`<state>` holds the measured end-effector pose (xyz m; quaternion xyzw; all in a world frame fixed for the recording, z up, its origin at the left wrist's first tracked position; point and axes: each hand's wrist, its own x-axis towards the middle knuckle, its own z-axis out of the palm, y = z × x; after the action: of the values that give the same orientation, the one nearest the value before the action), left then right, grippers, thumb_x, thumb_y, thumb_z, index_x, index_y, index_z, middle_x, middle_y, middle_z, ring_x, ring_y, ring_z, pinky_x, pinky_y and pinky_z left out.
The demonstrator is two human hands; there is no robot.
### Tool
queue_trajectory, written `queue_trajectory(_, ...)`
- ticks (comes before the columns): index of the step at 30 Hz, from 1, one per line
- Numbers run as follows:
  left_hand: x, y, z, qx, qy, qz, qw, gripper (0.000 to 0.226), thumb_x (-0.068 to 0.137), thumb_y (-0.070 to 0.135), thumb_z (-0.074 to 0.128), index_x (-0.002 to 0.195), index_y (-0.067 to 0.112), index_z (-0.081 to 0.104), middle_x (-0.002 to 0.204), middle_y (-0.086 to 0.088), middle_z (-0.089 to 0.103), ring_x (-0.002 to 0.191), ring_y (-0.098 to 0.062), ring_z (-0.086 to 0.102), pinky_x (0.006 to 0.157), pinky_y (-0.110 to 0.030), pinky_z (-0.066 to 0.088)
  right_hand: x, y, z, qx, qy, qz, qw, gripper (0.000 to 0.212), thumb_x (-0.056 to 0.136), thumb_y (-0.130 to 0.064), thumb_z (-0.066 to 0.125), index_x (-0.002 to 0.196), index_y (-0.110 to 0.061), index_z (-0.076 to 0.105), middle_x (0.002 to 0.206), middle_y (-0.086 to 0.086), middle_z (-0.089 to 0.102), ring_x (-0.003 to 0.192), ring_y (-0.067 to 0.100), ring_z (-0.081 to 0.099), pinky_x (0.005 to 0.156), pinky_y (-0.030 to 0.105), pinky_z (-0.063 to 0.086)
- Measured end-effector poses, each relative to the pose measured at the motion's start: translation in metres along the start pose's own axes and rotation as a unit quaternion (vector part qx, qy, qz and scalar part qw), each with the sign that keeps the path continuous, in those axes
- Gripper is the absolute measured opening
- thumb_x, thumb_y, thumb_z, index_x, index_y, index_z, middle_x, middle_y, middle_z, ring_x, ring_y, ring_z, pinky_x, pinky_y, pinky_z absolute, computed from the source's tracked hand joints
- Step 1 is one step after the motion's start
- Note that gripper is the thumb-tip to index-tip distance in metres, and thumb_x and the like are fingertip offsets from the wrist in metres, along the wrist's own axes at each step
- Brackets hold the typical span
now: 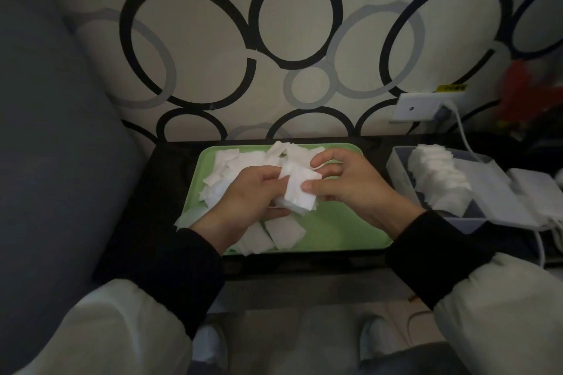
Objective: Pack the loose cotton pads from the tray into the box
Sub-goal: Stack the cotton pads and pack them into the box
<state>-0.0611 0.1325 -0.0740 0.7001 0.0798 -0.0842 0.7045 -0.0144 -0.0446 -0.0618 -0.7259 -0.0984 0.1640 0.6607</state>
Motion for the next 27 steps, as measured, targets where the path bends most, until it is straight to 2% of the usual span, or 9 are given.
queue_trajectory(4, -0.001, 0.001, -0.001, 0.005, 0.000, -0.002, 1.000, 0.014, 0.096, 0.021, 0.062, 0.098, 0.015, 0.074, 0.095, -0.002, 0.075, 0.086, -0.015, 0.072, 0.075, -0.032, 0.062, 0.000, 0.002, 0.001, -0.024, 0.012, 0.001, 1.000, 0.038, 0.069, 0.004, 0.085, 0.098, -0.005, 0.063, 0.072, 0.006, 0.061, 0.066, 0.021, 0.060, 0.057, 0.027, 0.052)
queue_trajectory(8, -0.002, 0.001, -0.004, 0.011, 0.013, -0.014, 1.000, 0.014, 0.097, 0.020, 0.060, 0.097, 0.015, 0.073, 0.090, 0.000, 0.074, 0.085, -0.017, 0.071, 0.069, -0.031, 0.060, 0.001, 0.004, 0.006, -0.063, 0.012, -0.005, 0.998, 0.038, 0.069, -0.002, 0.087, 0.099, -0.004, 0.063, 0.067, 0.004, 0.059, 0.053, 0.011, 0.058, 0.052, 0.022, 0.050)
queue_trajectory(12, -0.005, 0.000, -0.012, -0.003, 0.018, -0.023, 1.000, 0.025, 0.094, 0.036, 0.063, 0.105, 0.017, 0.073, 0.102, -0.005, 0.076, 0.094, -0.022, 0.072, 0.076, -0.038, 0.061, 0.006, 0.013, 0.017, -0.147, 0.049, -0.021, 0.988, 0.039, 0.067, -0.024, 0.090, 0.087, -0.011, 0.059, 0.066, 0.002, 0.058, 0.057, 0.014, 0.057, 0.056, 0.029, 0.049)
queue_trajectory(15, -0.006, -0.004, -0.021, 0.052, 0.038, 0.029, 0.997, 0.020, 0.087, 0.024, 0.075, 0.104, 0.012, 0.071, 0.096, -0.003, 0.077, 0.093, -0.021, 0.073, 0.083, -0.044, 0.061, 0.011, 0.018, 0.020, -0.308, 0.028, -0.048, 0.950, 0.045, 0.079, -0.053, 0.073, 0.068, -0.015, 0.053, 0.062, 0.000, 0.060, 0.059, 0.022, 0.058, 0.063, 0.039, 0.050)
queue_trajectory(17, -0.003, -0.007, -0.028, 0.070, 0.090, 0.046, 0.992, 0.017, 0.087, 0.017, 0.074, 0.104, 0.013, 0.070, 0.098, -0.004, 0.075, 0.095, -0.023, 0.072, 0.082, -0.046, 0.061, 0.012, 0.017, 0.018, -0.365, -0.025, -0.019, 0.931, 0.049, 0.092, -0.053, 0.057, 0.067, -0.010, 0.058, 0.062, -0.001, 0.066, 0.060, 0.020, 0.063, 0.067, 0.036, 0.051)
queue_trajectory(19, 0.000, -0.008, -0.034, 0.084, 0.127, 0.048, 0.987, 0.020, 0.089, 0.019, 0.073, 0.108, 0.013, 0.069, 0.103, -0.004, 0.072, 0.099, -0.023, 0.069, 0.080, -0.042, 0.062, 0.013, 0.020, 0.015, -0.402, -0.050, 0.008, 0.914, 0.042, 0.095, -0.044, 0.057, 0.072, -0.009, 0.064, 0.071, 0.001, 0.071, 0.067, 0.020, 0.067, 0.072, 0.035, 0.053)
queue_trajectory(21, 0.002, -0.008, -0.038, 0.076, 0.138, 0.049, 0.986, 0.023, 0.089, 0.020, 0.073, 0.110, 0.012, 0.069, 0.106, -0.005, 0.072, 0.101, -0.022, 0.068, 0.080, -0.041, 0.062, 0.014, 0.026, 0.017, -0.454, -0.055, 0.019, 0.889, 0.035, 0.090, -0.041, 0.064, 0.079, -0.008, 0.069, 0.080, 0.007, 0.072, 0.076, 0.024, 0.066, 0.074, 0.038, 0.053)
queue_trajectory(23, 0.002, -0.009, -0.040, 0.072, 0.135, 0.050, 0.987, 0.020, 0.088, 0.019, 0.073, 0.107, 0.013, 0.070, 0.105, -0.006, 0.072, 0.101, -0.024, 0.069, 0.082, -0.045, 0.061, 0.014, 0.034, 0.026, -0.480, -0.055, 0.046, 0.874, 0.038, 0.082, -0.048, 0.070, 0.077, -0.010, 0.068, 0.079, 0.007, 0.070, 0.076, 0.024, 0.065, 0.067, 0.037, 0.051)
queue_trajectory(27, 0.003, -0.010, -0.043, 0.088, 0.132, 0.051, 0.986, 0.008, 0.087, 0.020, 0.074, 0.094, 0.018, 0.070, 0.100, -0.004, 0.073, 0.097, -0.023, 0.069, 0.082, -0.050, 0.061, 0.014, 0.040, 0.045, -0.550, -0.046, 0.080, 0.830, 0.052, 0.065, -0.068, 0.074, 0.069, -0.024, 0.047, 0.077, -0.004, 0.056, 0.074, 0.019, 0.058, 0.061, 0.030, 0.041)
